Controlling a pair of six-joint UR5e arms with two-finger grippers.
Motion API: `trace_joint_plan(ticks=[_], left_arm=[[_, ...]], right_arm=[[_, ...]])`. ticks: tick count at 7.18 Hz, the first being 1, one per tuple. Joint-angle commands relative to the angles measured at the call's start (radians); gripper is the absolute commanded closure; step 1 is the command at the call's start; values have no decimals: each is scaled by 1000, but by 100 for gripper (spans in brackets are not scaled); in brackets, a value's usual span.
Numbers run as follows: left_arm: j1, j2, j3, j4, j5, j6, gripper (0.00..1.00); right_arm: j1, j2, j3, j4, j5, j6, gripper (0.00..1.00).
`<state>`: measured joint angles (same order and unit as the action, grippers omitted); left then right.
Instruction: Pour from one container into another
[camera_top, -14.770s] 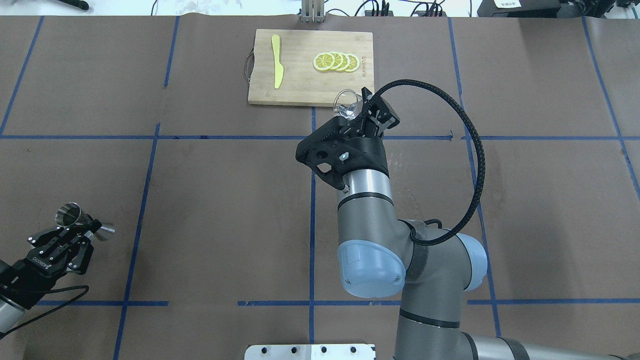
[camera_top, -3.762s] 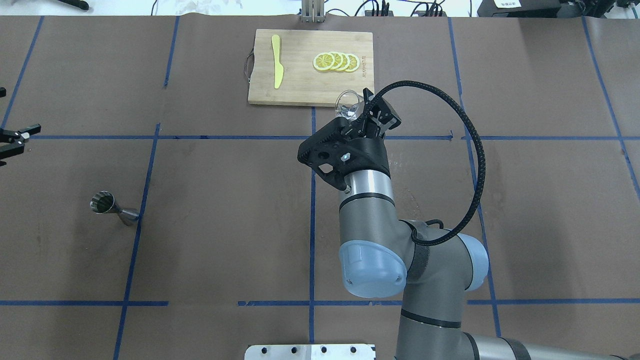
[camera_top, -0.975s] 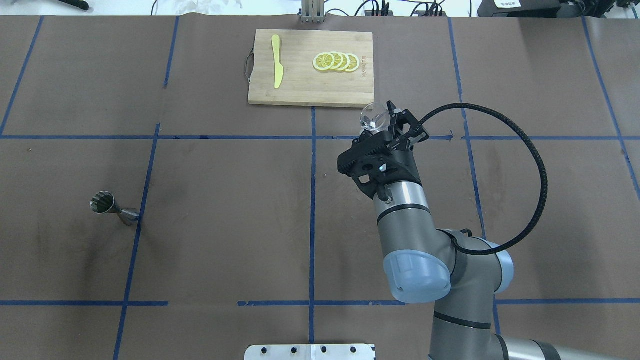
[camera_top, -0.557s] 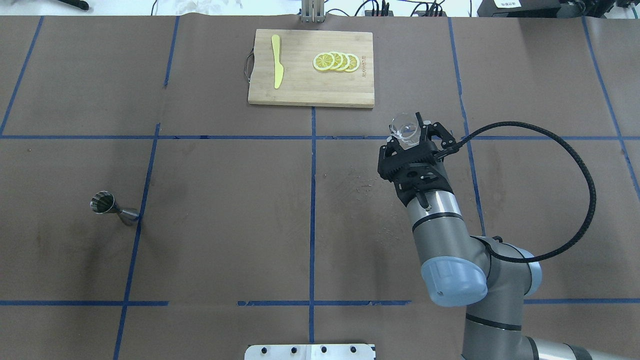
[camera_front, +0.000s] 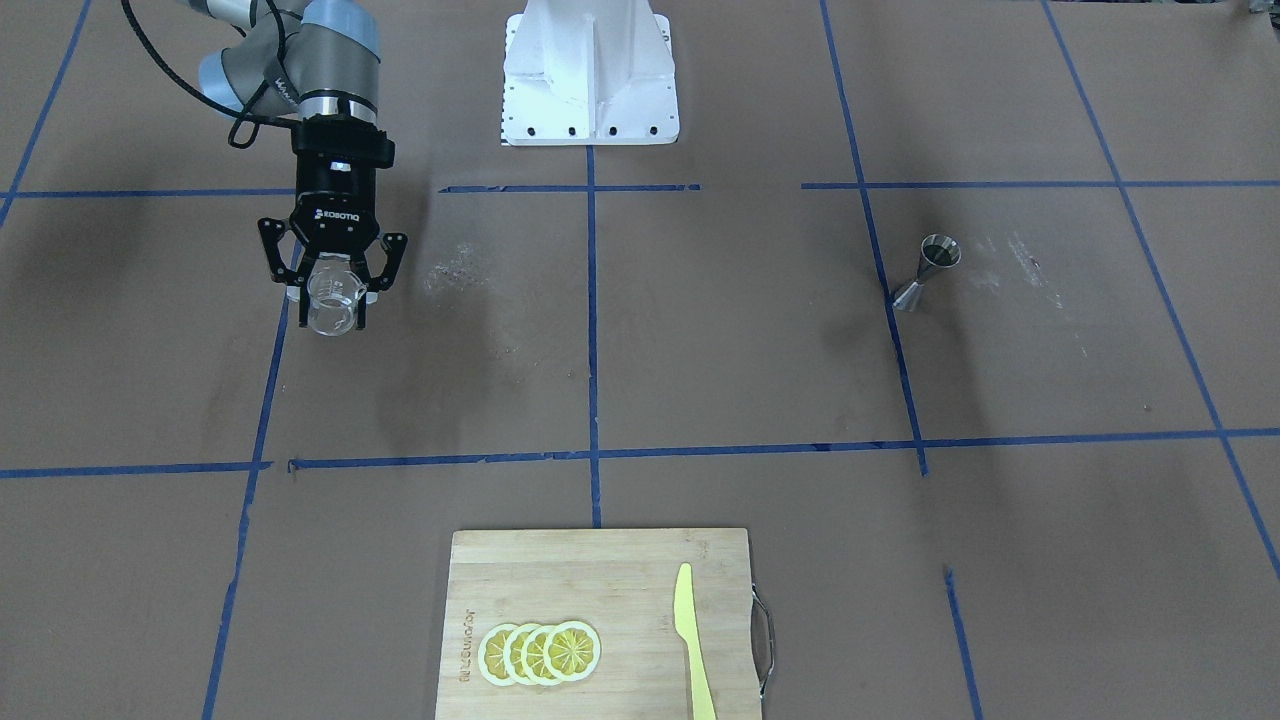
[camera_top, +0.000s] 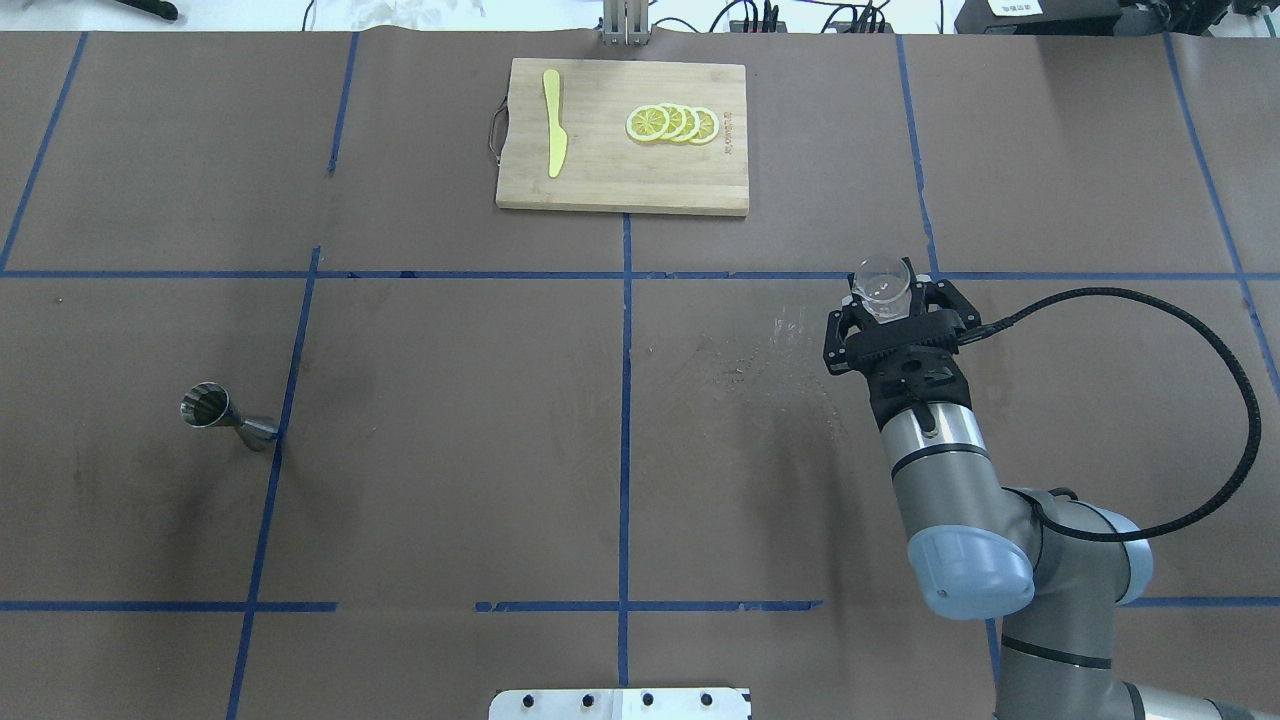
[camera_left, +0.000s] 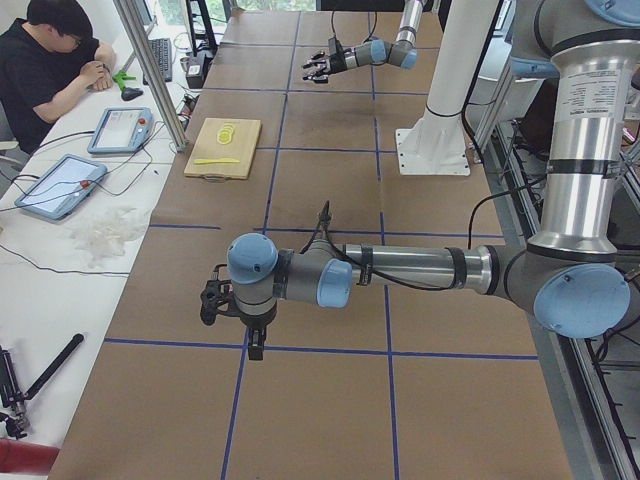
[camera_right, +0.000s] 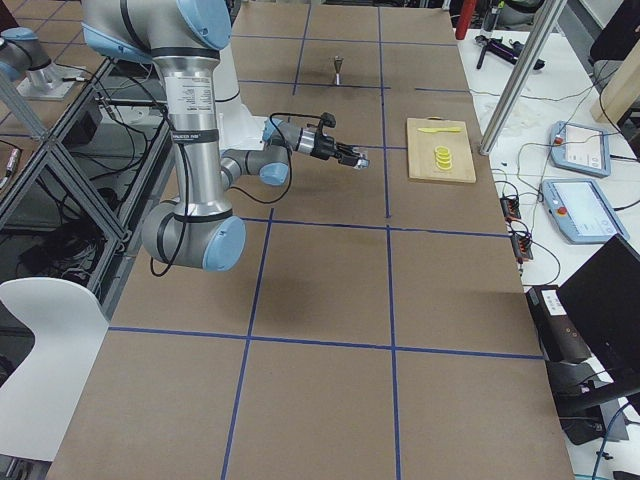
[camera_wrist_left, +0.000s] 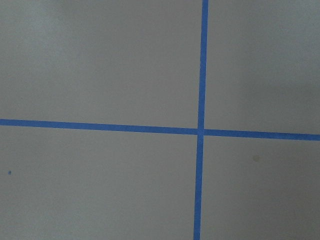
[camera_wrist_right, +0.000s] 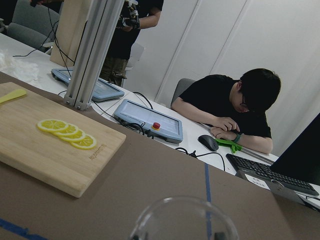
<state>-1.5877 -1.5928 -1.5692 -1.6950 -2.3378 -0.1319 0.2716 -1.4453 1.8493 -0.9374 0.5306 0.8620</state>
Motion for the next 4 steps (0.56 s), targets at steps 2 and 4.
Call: trace_joint_plan(ticks=[2, 4], left_arm=[[0, -7, -5, 0, 0, 0, 0], [0, -9, -5, 0, 0, 0, 0]], right_arm=[[-2, -65, -10, 0, 34, 140, 100], [0, -120, -12, 89, 167, 328, 100]])
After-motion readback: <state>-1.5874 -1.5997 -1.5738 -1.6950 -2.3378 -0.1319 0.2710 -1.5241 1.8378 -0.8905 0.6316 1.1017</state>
